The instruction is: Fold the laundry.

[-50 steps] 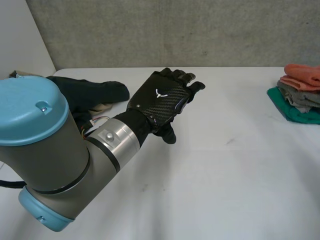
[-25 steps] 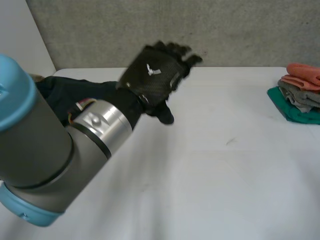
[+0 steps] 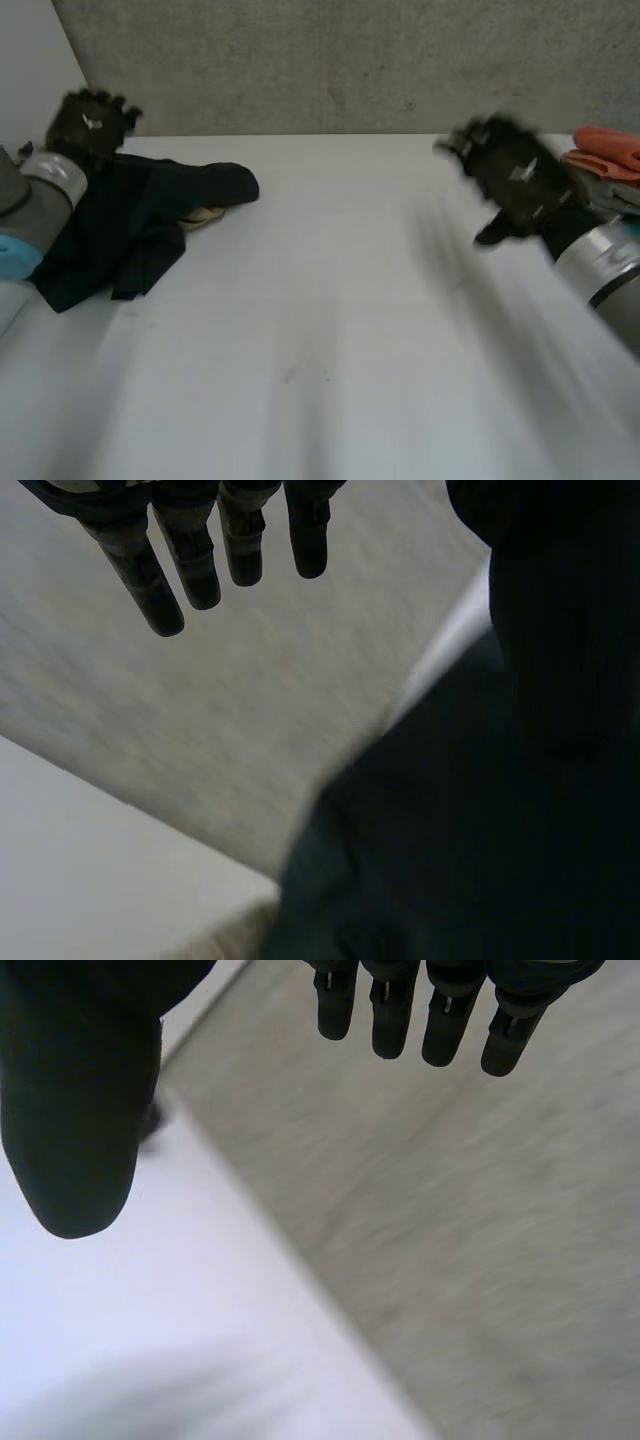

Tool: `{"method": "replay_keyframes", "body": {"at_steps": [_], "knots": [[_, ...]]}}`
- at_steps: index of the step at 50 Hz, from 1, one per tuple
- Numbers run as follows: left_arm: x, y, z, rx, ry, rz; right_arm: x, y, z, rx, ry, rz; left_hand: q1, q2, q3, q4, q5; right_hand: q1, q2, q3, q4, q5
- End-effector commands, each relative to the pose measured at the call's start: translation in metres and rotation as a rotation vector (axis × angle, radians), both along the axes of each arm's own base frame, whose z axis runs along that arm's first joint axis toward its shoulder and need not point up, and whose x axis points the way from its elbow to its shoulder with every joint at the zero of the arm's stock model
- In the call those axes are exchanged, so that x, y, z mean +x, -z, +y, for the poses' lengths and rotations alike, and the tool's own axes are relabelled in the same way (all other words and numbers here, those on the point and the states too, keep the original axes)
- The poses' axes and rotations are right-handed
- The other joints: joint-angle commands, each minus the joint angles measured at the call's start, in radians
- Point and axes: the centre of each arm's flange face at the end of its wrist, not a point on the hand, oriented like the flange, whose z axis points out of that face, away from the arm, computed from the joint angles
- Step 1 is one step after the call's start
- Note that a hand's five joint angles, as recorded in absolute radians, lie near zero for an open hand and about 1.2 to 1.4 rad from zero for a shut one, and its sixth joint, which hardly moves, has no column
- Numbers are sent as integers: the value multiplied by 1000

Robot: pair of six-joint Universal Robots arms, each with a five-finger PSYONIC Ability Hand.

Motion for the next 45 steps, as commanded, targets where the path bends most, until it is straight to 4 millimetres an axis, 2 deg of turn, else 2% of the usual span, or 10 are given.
{"method": "replay_keyframes", "body": {"at_steps": [1, 4, 7, 15, 21, 26, 32, 33, 35, 45], "knots": [[17, 67, -27, 110, -22, -73, 5, 46, 11, 139, 9, 139, 167, 165, 159, 165, 148, -53, -37, -38, -35, -42], [17, 79, -29, 135, -20, -82, 3, 48, 10, 144, 34, 146, 355, 353, 347, 353, 336, -53, -37, -38, -35, -42], [12, 78, -26, 135, -15, -84, 2, 48, 9, 145, 48, 147, 1192, 1190, 1185, 1190, 1173, -53, -37, -38, -35, -42], [-40, -1, 13, -85, 57, 9, 0, 41, 9, 127, 65, 140, 1195, 1193, 1187, 1193, 1176, -53, -37, -38, -35, -42], [-95, -64, 90, -185, 244, 241, -5, 32, 5, 99, 128, 137, 1195, 1193, 1187, 1193, 1176, -53, -37, -38, -35, -42], [-132, -52, 149, -69, 391, 315, -10, 24, 2, 81, 191, 130, 1195, 1193, 1187, 1193, 1176, -53, -37, -38, -35, -42], [-187, 10, 229, 139, 593, 262, -11, 24, 1, 81, 209, 130, 1195, 1193, 1187, 1193, 1176, -53, -37, -38, -35, -42], [-197, 22, 248, 174, 639, 241, -11, 24, 1, 79, 211, 130, 683, 681, 676, 681, 665, -53, -37, -38, -35, -42], [-202, 28, 264, 190, 676, 224, -11, 24, 0, 79, 213, 130, 260, 258, 253, 258, 242, -53, -37, -38, -35, -42], [-162, -44, 236, 10, 551, 302, -8, 19, -2, 69, 205, 126, 50, 48, 43, 48, 32, -53, -37, -38, -35, -42]]}}
